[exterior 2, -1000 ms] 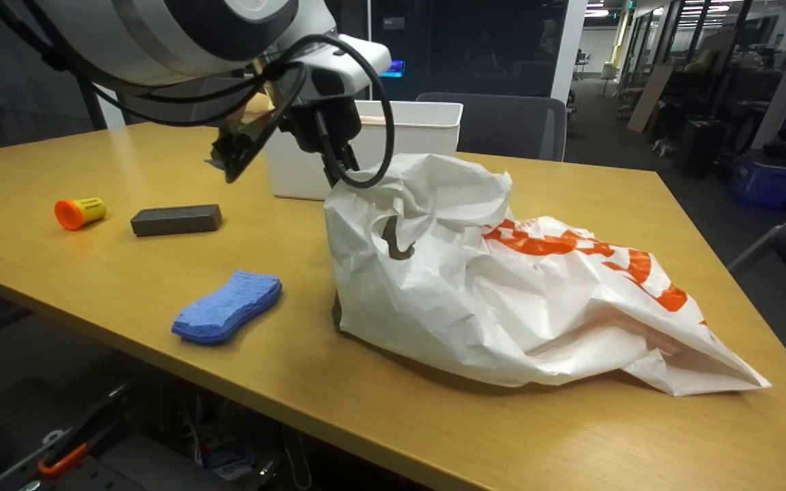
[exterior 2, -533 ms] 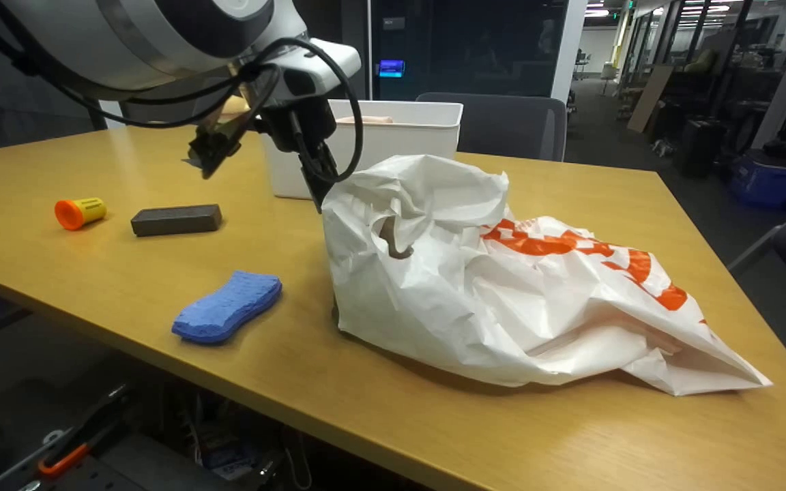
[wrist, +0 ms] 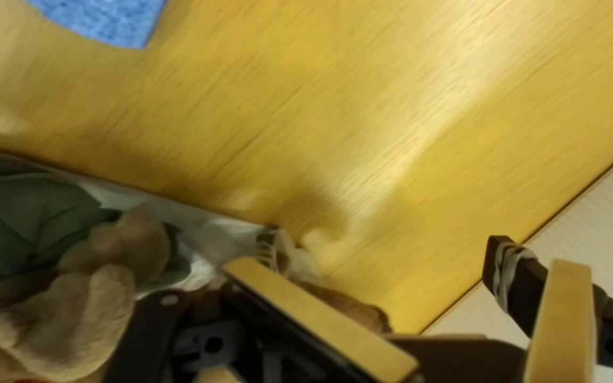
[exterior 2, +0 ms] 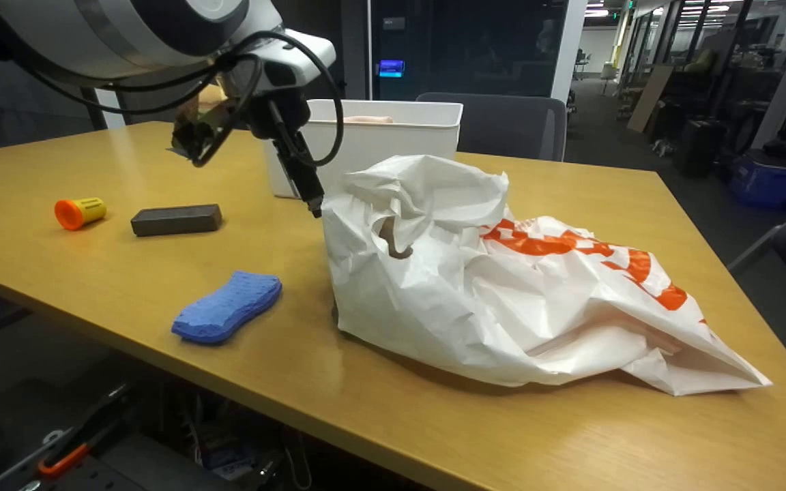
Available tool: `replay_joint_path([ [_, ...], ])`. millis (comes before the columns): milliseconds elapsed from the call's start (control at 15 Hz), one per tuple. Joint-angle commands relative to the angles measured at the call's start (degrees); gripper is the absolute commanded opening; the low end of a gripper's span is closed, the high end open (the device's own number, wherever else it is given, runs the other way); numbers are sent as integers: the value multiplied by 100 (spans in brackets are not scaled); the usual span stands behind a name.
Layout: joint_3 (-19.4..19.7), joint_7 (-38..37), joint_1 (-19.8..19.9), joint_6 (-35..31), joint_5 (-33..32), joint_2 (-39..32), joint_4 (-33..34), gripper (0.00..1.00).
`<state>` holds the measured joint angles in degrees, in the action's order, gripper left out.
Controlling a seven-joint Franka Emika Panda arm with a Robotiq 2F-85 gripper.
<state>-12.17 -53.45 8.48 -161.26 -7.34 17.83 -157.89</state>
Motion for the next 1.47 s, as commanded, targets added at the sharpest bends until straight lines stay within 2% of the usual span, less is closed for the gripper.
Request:
replay_joint_path([
  [0,274,1090,-1131,355,952,483,14,100],
  [67,290,1379,-1431,696,1231,661,24,100],
  [267,49,1799,-1893,1944,1474,1189,74,100],
  [400,-26,2180,-2277,2363,1714,1485,-66,100],
  [467,-96,2344,-2430,2471,1829,1375,76,100],
  [600,-202,2625,-2804,2283,2302,1267,63,100],
  [667,-52,2971,-2807,2222,2466,1054,203,100],
  [800,-19,3249,-2966,2128,2891,738,354,100],
  [1000,-127,3224,-2749,1899,3026,236,626,100],
  [1267,-302,2563,-2362,1764,2789,-522,1065,100],
  [1400,-462,2058,-2166,1601,2432,-872,1232,100],
])
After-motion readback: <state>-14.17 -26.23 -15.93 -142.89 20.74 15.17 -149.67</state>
